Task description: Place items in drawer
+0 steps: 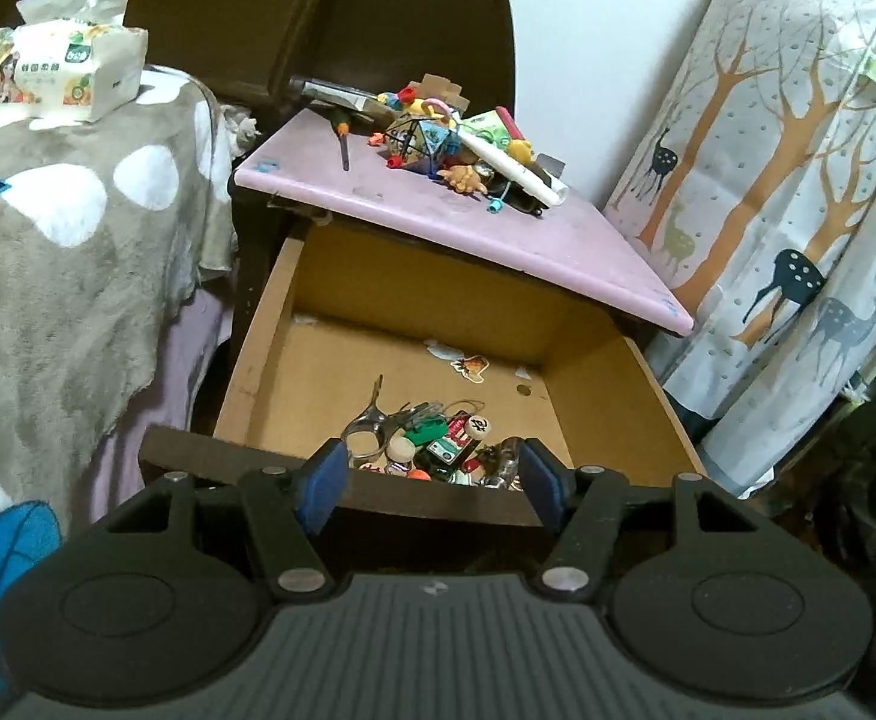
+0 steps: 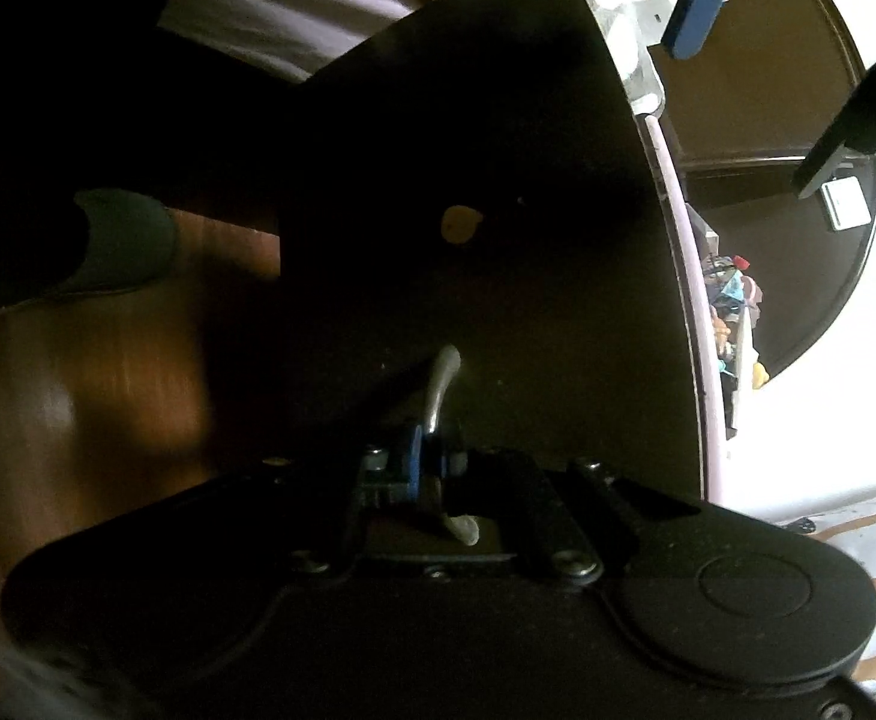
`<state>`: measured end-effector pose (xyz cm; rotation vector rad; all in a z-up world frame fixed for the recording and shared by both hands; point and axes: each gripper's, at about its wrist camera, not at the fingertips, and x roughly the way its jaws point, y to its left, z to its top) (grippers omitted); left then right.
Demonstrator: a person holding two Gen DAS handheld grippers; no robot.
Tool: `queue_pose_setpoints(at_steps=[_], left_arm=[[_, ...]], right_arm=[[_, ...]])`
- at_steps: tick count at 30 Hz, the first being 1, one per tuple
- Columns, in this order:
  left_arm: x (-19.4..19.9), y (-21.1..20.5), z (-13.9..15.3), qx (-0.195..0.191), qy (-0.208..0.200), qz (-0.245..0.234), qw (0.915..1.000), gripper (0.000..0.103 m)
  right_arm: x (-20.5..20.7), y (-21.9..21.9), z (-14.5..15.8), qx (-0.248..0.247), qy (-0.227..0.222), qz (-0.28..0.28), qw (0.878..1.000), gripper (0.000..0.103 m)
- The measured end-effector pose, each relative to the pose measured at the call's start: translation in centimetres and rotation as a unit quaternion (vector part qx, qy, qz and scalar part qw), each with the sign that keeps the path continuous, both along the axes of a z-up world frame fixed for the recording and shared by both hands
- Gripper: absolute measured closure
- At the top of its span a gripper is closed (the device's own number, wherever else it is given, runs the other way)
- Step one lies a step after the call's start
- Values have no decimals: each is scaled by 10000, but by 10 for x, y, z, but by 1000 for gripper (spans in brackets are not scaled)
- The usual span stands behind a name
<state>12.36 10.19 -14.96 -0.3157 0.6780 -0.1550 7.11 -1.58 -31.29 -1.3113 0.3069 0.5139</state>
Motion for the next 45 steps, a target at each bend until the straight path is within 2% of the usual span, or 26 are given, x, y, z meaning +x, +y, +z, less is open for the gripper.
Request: queue_pose_setpoints(at_steps=[6,16,21,26,40,45], left_arm=[[8,3,-1,41,-9,113,9999,41],[12,5,-4,333,0,314,9990,41],[14,8,-6,399,50,419,9983,41],[18,8,-8,425,128,422,9981,41],[26,9,-15,492,343,391,9974,41],[27,8,-16,501,385,375,9973,41]], right_arm=[[29,5,0,86,-3,-244,9997,103],[95,11,-24,-60,-252,-295,9992,103],[113,11,-20,-55,-338,-343,9988,103],[133,12,-36,-86,-409,-338,9986,103],[176,15,-52,-97,-512,-407,9978,102],[206,23,-64,-154,-467,-464,9977,102]])
